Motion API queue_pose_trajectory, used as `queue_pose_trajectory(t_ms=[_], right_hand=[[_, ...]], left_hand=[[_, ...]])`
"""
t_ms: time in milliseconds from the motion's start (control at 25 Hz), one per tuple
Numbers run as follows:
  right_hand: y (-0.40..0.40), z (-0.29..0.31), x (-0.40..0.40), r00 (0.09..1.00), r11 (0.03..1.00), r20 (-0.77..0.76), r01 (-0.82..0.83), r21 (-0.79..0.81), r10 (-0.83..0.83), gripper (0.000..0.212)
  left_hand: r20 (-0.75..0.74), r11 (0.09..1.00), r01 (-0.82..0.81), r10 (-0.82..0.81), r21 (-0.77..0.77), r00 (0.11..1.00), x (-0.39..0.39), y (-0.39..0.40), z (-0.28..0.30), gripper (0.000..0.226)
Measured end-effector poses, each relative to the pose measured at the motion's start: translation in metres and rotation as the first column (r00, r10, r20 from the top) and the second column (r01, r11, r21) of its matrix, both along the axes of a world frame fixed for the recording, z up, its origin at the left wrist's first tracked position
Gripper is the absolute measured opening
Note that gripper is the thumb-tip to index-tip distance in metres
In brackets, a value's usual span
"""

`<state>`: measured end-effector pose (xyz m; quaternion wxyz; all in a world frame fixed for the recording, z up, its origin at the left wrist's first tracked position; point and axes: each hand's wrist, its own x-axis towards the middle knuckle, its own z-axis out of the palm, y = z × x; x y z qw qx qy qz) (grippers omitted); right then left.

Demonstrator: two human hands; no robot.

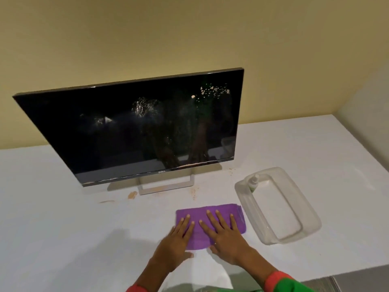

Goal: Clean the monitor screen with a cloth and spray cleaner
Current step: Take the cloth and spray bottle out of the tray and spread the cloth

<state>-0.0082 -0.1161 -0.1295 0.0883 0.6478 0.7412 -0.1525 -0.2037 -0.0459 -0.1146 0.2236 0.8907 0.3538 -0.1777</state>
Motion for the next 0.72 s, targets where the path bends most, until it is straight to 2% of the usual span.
queue_pose_trajectory(t_ms=[40,120,200,240,280,320,360,400,440,480,520,560,600,640,720], right_hand=[[-0.006,-0.002,0.002,0.998,0.998,0.053,-0.039,0.046,0.037,0.082],[-0.008,0.000,0.001,0.988,0.997,0.133,-0.081,0.000,0.080,0.095],[-0.004,0.008,0.001,0.981,0.994,0.170,-0.076,-0.081,0.089,0.095],[0.004,0.017,0.001,0.990,0.996,0.127,-0.050,-0.079,0.060,0.089],[0.011,0.024,0.001,1.000,0.992,-0.023,-0.019,-0.122,0.016,0.082],[0.017,0.032,0.007,0.964,0.970,-0.232,0.078,-0.230,-0.133,0.075],[0.021,0.043,0.014,0.852,0.944,-0.430,0.198,-0.264,-0.299,0.065],[0.023,0.056,0.023,0.708,0.907,-0.574,0.383,-0.175,-0.410,0.048],[0.025,0.068,0.034,0.578,0.786,-0.669,0.618,-0.016,-0.468,0.028],[0.024,0.076,0.051,0.472,0.592,-0.728,0.798,0.113,-0.497,0.012],[0.024,0.082,0.068,0.380,0.394,-0.758,0.902,0.177,-0.530,0.008],[0.026,0.084,0.085,0.296,0.256,-0.762,0.951,0.175,-0.576,0.009],[0.031,0.082,0.101,0.226,0.199,-0.742,0.972,0.127,-0.632,0.014],[0.037,0.078,0.113,0.198,0.218,-0.684,0.974,0.059,-0.702,0.022],[0.049,0.067,0.124,0.268,0.387,-0.607,0.919,-0.073,-0.748,0.037]], left_hand=[[0.001,1.000,-0.022,0.022,0.006,1.000,-0.001,-0.002,-0.003,0.087],[-0.001,0.997,-0.021,0.021,0.068,1.000,-0.002,-0.005,-0.005,0.088],[-0.073,0.993,0.027,-0.019,0.112,0.997,0.002,-0.007,-0.002,0.088],[-0.056,0.981,0.047,-0.037,0.188,0.998,0.004,-0.009,0.001,0.084],[-0.037,0.970,0.051,-0.044,0.236,0.998,0.006,-0.010,0.002,0.080],[-0.049,0.970,0.059,-0.049,0.236,0.998,0.007,-0.010,0.004,0.076],[-0.060,0.975,0.048,-0.036,0.217,0.998,0.007,-0.006,0.006,0.072],[-0.050,0.979,0.023,-0.013,0.204,0.999,0.005,-0.004,0.004,0.070],[-0.063,0.977,0.022,-0.008,0.214,0.998,0.005,-0.001,0.001,0.066],[-0.095,0.978,0.049,-0.030,0.204,0.995,0.005,0.002,-0.001,0.061],[-0.095,0.981,0.047,-0.030,0.189,0.995,0.005,0.004,-0.004,0.058],[-0.112,0.981,0.063,-0.042,0.184,0.993,0.006,0.006,-0.003,0.057],[-0.134,0.979,0.089,-0.065,0.181,0.989,0.009,0.007,0.000,0.057],[-0.147,0.979,0.100,-0.074,0.178,0.986,0.010,0.009,0.002,0.058],[-0.183,0.970,0.156,-0.122,0.185,0.976,0.014,0.013,0.010,0.059]])
